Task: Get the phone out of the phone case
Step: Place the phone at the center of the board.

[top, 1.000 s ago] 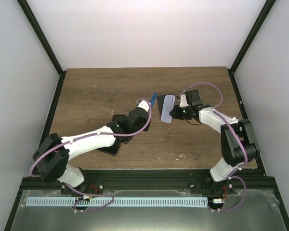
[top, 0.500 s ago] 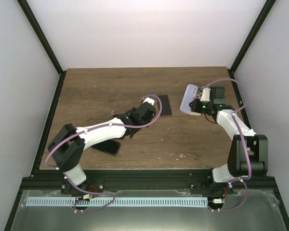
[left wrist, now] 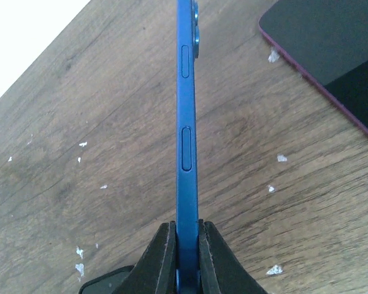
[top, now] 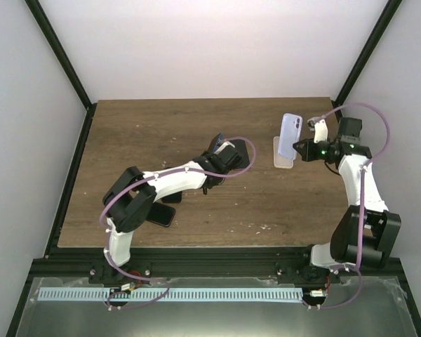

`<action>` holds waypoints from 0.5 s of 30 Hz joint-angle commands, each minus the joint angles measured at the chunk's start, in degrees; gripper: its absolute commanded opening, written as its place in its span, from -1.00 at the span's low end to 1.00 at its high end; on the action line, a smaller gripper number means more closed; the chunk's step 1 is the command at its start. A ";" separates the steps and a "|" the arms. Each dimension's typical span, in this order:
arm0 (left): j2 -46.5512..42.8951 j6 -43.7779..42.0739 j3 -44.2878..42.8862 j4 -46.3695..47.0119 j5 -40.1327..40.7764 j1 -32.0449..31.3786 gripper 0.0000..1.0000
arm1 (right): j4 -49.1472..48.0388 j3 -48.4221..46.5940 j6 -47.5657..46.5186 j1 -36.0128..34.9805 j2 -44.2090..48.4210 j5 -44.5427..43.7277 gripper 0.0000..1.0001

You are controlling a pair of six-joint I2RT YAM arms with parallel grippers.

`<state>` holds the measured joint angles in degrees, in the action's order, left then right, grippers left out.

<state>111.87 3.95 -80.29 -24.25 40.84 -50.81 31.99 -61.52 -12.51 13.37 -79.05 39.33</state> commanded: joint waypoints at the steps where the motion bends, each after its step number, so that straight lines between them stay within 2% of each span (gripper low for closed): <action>1: 2.39 -1.04 -3.52 -2.80 4.06 0.27 -1.00 | 12.88 -6.15 -12.45 0.99 -2.52 1.08 -0.99; 8: 5.28 1.25 -5.41 -6.54 3.23 0.27 -1.00 | 20.66 -11.61 -20.57 8.10 -9.84 -1.76 -0.99; 15: 8.58 4.27 -6.56 -9.06 3.22 -0.15 -1.00 | 26.52 -20.75 -23.18 13.77 -20.90 -1.05 -0.99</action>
<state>118.43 5.82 -84.71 -31.62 42.61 -50.72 53.67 -76.18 -32.25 24.49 -95.98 37.69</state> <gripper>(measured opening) 0.074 0.035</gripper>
